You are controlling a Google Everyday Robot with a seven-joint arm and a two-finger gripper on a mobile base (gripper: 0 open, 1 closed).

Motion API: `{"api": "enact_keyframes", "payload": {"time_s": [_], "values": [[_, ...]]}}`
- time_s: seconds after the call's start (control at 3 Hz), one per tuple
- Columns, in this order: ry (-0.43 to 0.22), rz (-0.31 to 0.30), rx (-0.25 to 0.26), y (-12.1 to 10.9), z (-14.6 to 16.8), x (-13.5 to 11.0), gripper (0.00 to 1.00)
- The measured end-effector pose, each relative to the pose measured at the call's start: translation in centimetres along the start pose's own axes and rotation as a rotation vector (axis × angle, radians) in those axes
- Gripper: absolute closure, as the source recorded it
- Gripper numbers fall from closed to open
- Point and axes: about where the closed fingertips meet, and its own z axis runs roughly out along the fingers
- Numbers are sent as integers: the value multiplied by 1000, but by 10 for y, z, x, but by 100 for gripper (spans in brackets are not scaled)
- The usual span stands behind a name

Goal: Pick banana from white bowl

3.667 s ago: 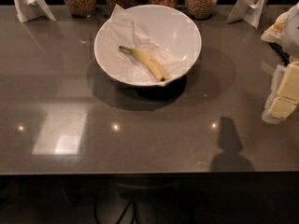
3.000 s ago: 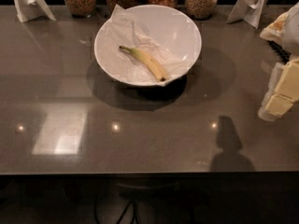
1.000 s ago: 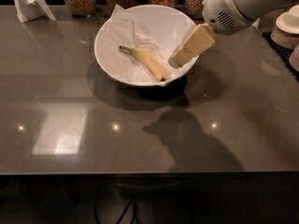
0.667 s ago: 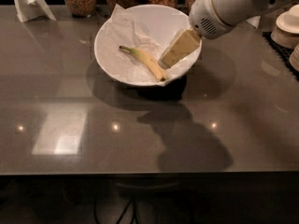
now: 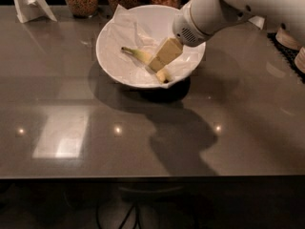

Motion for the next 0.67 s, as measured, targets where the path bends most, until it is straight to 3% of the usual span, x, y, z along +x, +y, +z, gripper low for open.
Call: {"api": "enact_keyframes", "payload": {"time_s": [0.67], "values": [[35,34,-73,13,48,7,43]]}}
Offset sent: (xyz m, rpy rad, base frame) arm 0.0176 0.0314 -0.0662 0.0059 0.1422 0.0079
